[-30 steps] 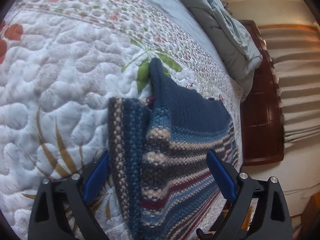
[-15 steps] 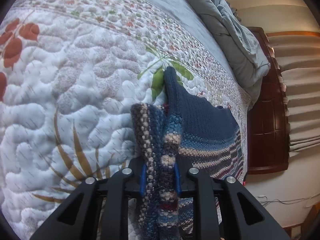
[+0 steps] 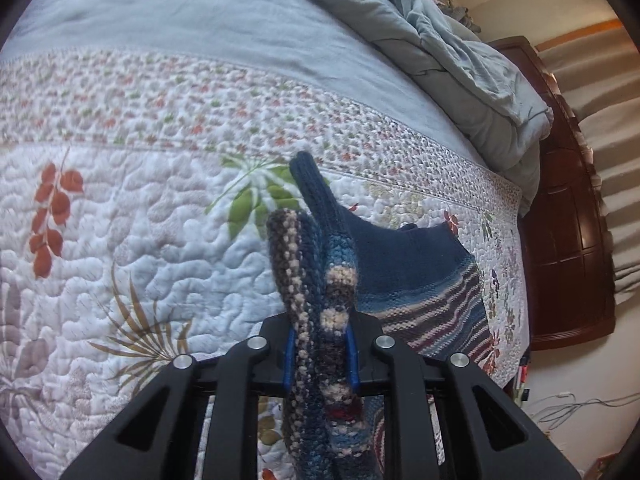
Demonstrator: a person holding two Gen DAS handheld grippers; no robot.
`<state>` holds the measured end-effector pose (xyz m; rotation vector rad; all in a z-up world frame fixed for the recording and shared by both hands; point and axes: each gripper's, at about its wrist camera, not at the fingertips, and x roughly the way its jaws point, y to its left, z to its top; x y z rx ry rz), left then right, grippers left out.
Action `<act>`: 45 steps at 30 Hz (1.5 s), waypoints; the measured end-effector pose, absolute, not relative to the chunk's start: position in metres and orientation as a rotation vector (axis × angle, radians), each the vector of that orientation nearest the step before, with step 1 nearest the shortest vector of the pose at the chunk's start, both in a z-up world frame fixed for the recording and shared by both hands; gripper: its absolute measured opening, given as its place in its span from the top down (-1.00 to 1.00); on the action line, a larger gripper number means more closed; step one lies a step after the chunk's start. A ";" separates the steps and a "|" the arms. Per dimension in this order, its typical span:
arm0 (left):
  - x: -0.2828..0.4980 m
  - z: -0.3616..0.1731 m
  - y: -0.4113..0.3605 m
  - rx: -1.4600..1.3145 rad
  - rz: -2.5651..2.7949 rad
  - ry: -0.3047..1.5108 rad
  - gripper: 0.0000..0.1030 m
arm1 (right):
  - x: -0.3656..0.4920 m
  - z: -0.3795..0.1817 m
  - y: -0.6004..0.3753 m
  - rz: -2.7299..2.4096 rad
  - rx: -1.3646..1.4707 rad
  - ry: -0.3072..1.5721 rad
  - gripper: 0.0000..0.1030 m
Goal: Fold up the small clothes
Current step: 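Lift the grasped edge with both grippers and fold the sweater over onto itself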
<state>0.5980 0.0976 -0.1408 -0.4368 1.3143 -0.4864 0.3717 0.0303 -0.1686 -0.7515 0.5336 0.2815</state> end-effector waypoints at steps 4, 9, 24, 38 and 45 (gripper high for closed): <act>0.597 -0.114 0.075 -0.397 -0.483 1.300 0.63 | 0.367 -0.147 0.011 0.266 -0.711 0.519 0.63; 0.598 -0.093 0.047 -0.349 -0.472 1.296 0.63 | 0.365 -0.133 -0.016 0.249 -0.673 0.510 0.65; 0.601 -0.057 -0.028 -0.245 -0.464 1.291 0.63 | 0.365 -0.101 -0.085 0.207 -0.562 0.498 0.73; 0.609 -0.043 -0.124 -0.133 -0.472 1.308 0.63 | 0.370 -0.086 -0.168 0.165 -0.386 0.499 0.75; 0.616 -0.062 -0.180 -0.058 -0.458 1.347 0.63 | 0.375 -0.100 -0.220 0.134 -0.258 0.513 0.76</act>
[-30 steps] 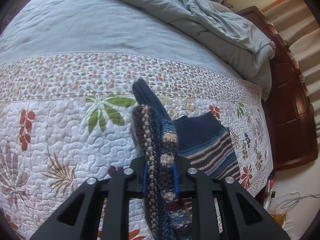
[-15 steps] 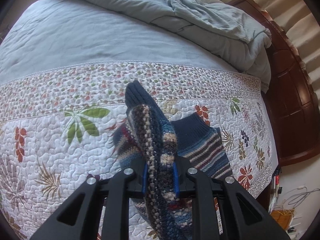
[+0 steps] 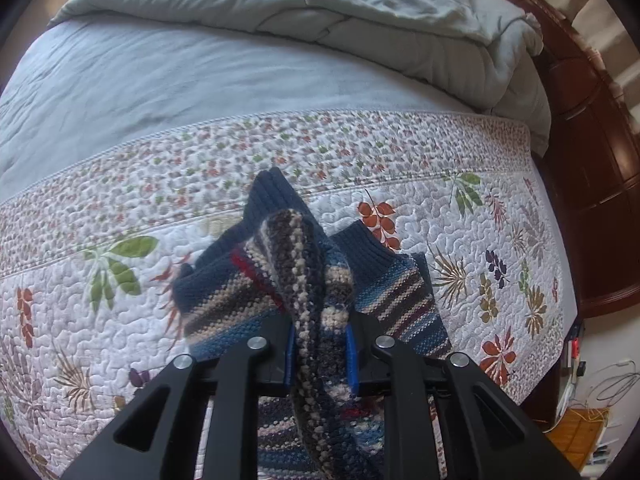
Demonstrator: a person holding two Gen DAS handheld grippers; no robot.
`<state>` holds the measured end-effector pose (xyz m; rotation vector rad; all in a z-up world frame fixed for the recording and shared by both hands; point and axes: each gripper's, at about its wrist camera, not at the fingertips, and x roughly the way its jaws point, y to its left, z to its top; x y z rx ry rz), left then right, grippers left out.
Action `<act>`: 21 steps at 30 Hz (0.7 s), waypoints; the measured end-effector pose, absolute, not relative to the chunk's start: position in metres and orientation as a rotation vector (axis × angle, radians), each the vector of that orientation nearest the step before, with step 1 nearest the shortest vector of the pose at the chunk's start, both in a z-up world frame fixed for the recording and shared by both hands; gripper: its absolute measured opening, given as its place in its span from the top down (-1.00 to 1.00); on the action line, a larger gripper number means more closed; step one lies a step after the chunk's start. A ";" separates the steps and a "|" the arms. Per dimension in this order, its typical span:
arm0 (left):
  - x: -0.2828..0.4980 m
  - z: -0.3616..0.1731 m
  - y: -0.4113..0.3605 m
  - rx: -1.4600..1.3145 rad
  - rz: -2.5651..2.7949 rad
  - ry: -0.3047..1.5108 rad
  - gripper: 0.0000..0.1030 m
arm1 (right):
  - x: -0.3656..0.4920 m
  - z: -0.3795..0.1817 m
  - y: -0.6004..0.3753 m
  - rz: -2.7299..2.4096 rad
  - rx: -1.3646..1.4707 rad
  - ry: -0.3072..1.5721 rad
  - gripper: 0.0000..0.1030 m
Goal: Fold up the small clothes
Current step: 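Lift the grasped edge with both grippers and fold the sweater over onto itself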
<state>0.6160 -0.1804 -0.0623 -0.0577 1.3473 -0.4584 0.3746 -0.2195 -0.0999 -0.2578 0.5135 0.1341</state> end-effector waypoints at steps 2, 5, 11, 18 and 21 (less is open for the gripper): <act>0.617 -0.071 -0.199 -0.035 -0.459 1.361 0.63 | 0.375 -0.105 -0.233 0.124 -0.226 0.520 0.76; 0.616 -0.080 -0.223 0.007 -0.465 1.380 0.63 | 0.372 -0.114 -0.255 0.113 -0.161 0.532 0.76; 0.608 -0.102 -0.279 0.108 -0.471 1.416 0.63 | 0.366 -0.135 -0.302 0.088 -0.010 0.565 0.76; 0.603 -0.132 -0.325 0.230 -0.433 1.454 0.63 | 0.365 -0.156 -0.341 0.111 0.159 0.607 0.76; 0.599 -0.141 -0.339 0.293 -0.408 1.453 0.63 | 0.367 -0.165 -0.357 0.135 0.234 0.629 0.76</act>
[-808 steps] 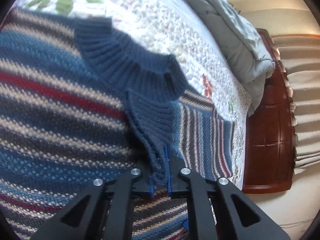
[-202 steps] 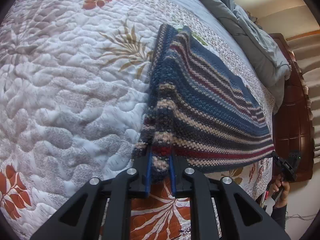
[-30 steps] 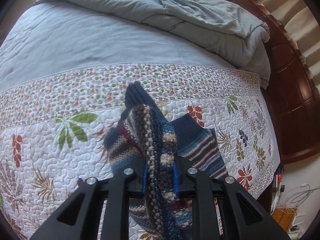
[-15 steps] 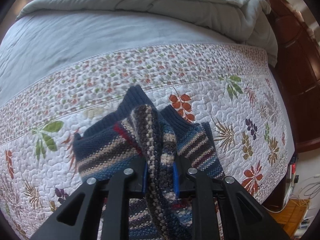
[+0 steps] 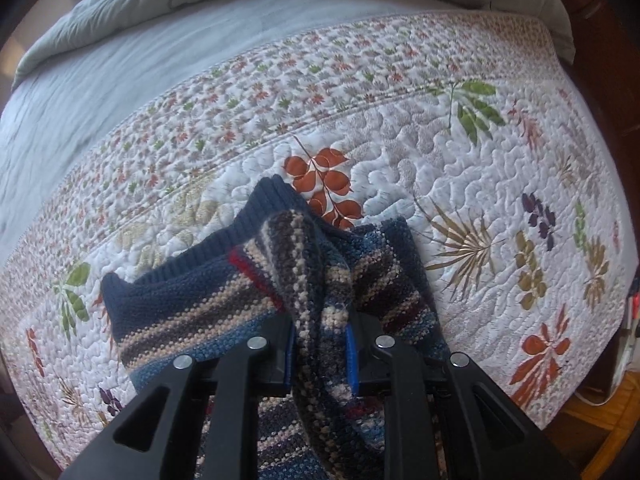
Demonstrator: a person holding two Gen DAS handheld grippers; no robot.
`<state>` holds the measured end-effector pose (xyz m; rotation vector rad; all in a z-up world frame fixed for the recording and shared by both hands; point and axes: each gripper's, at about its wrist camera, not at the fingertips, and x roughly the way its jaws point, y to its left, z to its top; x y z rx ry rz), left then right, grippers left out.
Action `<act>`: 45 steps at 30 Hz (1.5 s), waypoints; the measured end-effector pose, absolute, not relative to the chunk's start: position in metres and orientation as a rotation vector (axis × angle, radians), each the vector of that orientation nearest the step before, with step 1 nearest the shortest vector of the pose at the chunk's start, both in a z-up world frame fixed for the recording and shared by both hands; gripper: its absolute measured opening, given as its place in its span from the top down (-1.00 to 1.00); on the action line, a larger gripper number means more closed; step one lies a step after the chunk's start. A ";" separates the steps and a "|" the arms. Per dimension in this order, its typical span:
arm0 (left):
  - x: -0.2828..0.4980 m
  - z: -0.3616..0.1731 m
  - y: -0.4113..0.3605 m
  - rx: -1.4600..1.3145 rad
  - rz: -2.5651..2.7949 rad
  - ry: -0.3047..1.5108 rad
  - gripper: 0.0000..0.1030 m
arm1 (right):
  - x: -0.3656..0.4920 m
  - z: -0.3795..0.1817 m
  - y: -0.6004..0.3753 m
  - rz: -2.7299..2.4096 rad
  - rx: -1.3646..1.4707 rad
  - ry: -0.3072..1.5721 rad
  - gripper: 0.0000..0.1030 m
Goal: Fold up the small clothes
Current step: 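Lift the grasped edge with both grippers and fold the sweater over onto itself, then open both grippers and release the folded sweater bundle on the bed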
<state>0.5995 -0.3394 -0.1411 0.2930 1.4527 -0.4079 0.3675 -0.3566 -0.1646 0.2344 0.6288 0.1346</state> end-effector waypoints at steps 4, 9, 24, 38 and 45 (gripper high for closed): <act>0.598 -0.153 -0.352 0.322 -0.392 1.466 0.63 | 0.367 -0.173 -0.369 0.162 0.285 0.643 0.76; 0.597 -0.161 -0.371 0.355 -0.386 1.474 0.63 | 0.368 -0.180 -0.391 0.183 0.373 0.669 0.76; 0.597 -0.149 -0.379 0.291 -0.385 1.447 -0.09 | 0.372 -0.214 -0.426 0.279 0.663 0.779 0.75; 0.492 -0.059 -0.216 0.033 -0.561 1.141 -0.57 | 0.334 -0.176 -0.503 0.345 0.756 0.766 -0.10; 0.451 -0.097 -0.129 -0.198 -0.580 1.153 -0.63 | 0.395 -0.156 -0.461 0.484 0.549 1.010 -0.10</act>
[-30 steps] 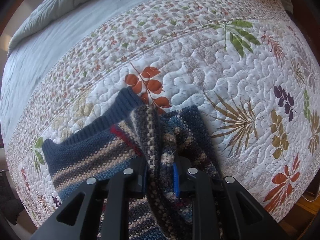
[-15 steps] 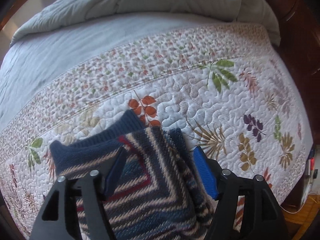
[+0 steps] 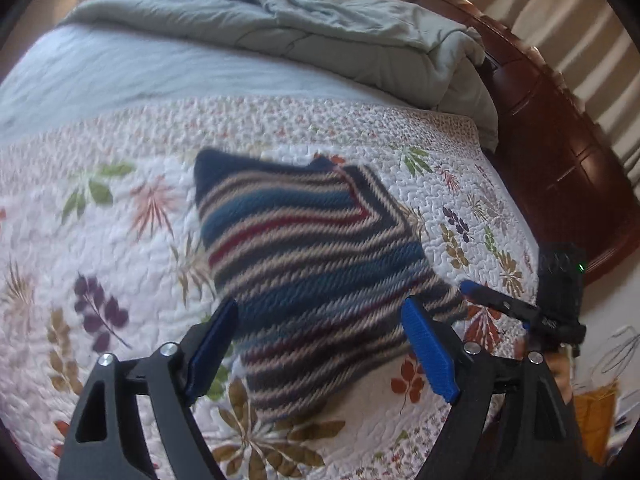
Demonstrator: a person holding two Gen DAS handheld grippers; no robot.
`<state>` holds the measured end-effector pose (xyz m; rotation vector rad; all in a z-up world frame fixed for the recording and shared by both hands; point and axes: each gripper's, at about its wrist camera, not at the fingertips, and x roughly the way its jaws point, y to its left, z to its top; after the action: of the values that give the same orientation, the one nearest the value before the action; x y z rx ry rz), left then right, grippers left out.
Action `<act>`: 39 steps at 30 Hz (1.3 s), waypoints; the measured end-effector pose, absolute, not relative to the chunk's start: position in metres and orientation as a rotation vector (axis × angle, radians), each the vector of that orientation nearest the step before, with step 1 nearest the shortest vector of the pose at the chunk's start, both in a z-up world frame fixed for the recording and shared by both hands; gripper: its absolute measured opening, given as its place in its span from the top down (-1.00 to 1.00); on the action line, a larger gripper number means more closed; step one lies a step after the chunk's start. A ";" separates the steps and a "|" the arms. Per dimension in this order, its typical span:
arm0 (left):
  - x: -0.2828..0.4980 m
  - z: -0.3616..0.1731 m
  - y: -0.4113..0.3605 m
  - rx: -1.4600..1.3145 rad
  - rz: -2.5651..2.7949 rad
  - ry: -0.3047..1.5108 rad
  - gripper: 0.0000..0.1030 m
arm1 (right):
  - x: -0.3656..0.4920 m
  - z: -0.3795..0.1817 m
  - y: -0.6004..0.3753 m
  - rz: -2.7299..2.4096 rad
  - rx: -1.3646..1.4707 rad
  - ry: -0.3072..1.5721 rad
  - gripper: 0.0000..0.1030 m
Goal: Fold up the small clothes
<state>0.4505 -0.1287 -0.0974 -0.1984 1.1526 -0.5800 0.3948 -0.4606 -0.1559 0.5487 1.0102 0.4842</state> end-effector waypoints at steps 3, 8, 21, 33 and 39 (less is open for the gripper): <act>0.446 -0.112 -0.125 -0.255 -0.590 1.160 -0.63 | 0.415 -0.171 -0.440 0.484 0.508 1.126 0.15; 0.442 -0.123 -0.125 -0.307 -0.605 1.169 -0.63 | 0.408 -0.165 -0.463 0.422 0.530 1.147 0.75; 0.421 -0.170 -0.140 -0.214 -0.632 1.254 -0.63 | 0.382 -0.172 -0.476 0.464 0.549 1.090 0.37; 0.410 -0.142 -0.129 -0.272 -0.682 1.166 -0.63 | 0.521 -0.180 -0.482 0.340 0.590 1.153 -0.04; 0.415 -0.134 -0.129 -0.257 -0.698 1.149 -0.63 | 0.538 -0.170 -0.468 0.389 0.506 1.080 0.82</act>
<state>0.4153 -0.1289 -0.1343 -0.2575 1.1490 -0.6985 0.5382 -0.4676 -0.1698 0.5065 1.0799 0.3886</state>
